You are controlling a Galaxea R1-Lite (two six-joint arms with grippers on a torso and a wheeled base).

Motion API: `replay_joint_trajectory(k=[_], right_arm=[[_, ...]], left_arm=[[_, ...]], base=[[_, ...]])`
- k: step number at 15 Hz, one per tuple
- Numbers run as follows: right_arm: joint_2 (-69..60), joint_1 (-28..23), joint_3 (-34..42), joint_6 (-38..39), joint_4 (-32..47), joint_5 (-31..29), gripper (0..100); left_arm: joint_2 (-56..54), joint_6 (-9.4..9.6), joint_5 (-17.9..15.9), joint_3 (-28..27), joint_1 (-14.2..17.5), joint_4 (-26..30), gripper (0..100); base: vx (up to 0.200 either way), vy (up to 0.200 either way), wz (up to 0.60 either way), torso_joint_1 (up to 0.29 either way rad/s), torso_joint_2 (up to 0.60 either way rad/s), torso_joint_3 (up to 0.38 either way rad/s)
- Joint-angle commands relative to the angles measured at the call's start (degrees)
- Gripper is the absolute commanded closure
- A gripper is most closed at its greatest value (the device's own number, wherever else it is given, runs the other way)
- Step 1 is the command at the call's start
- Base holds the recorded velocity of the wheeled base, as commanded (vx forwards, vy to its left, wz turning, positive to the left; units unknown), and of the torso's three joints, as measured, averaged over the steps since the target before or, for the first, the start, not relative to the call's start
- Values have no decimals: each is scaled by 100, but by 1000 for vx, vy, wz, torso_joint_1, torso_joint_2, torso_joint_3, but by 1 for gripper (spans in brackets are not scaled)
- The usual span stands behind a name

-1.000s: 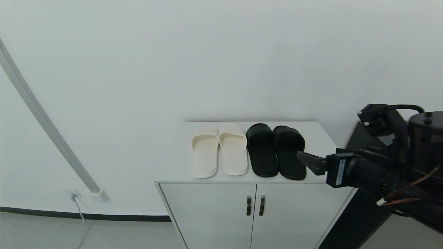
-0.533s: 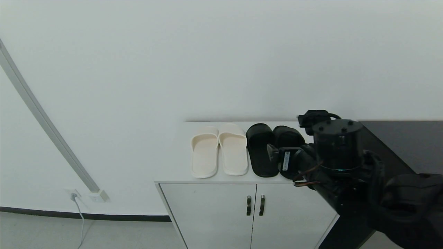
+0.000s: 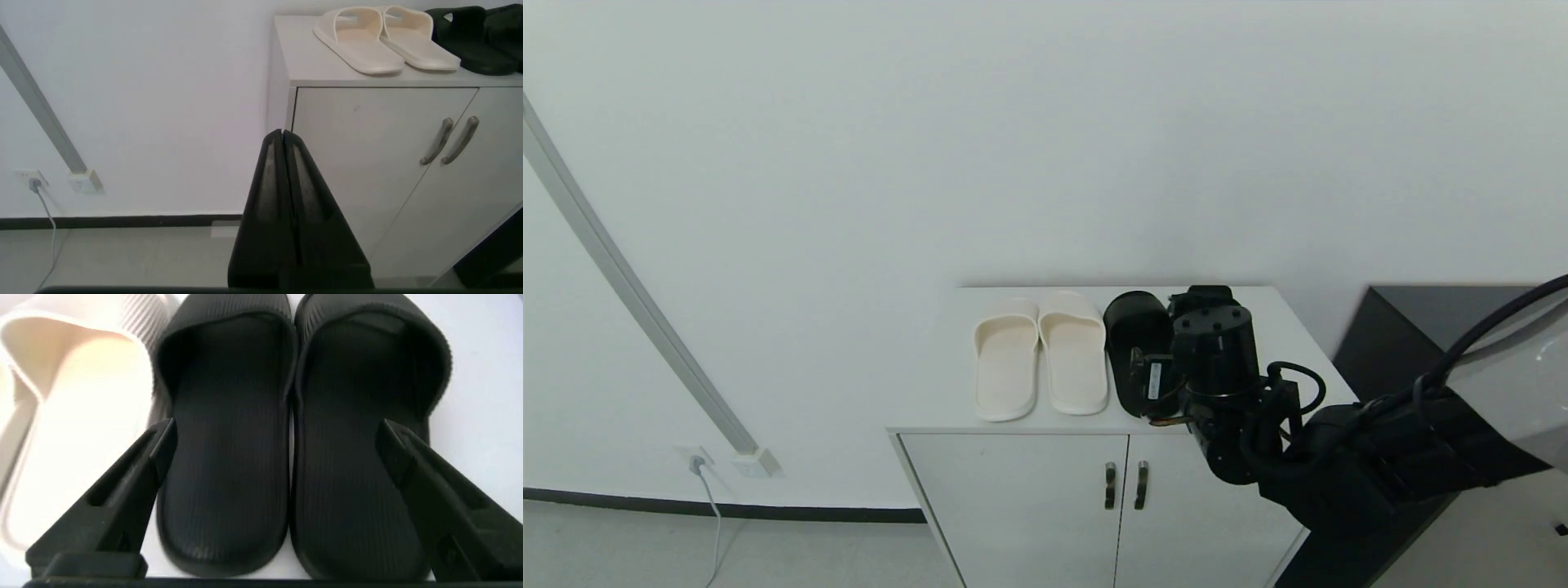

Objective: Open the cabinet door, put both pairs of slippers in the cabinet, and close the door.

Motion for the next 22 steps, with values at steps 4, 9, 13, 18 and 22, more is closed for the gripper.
replay_joint_trajectory(k=[4,9,13,18,22], right_arm=[[500,-393,-510,-76,-1,53,0],[887,-595,-1108,-304,8,184,0],[1265,-745,-1661,-498,8,264,0],[1546,-868,-1987,-506,17,264,0],[1616,-912,-2189,-656,17,272,100]], left_arm=[[-1,-1,0,1,0,0,100],[-1,-1,0,1,-9,0,100],[-1,-10,0,1,0,0,100],[-1,-10,0,1,0,0,100],[-1,-10,0,1,-9,0,100]], base=[[0,0,0,0,0,0],[0,0,0,0,0,0],[0,0,0,0,0,0],[0,0,0,0,0,0],[0,0,0,0,0,0]])
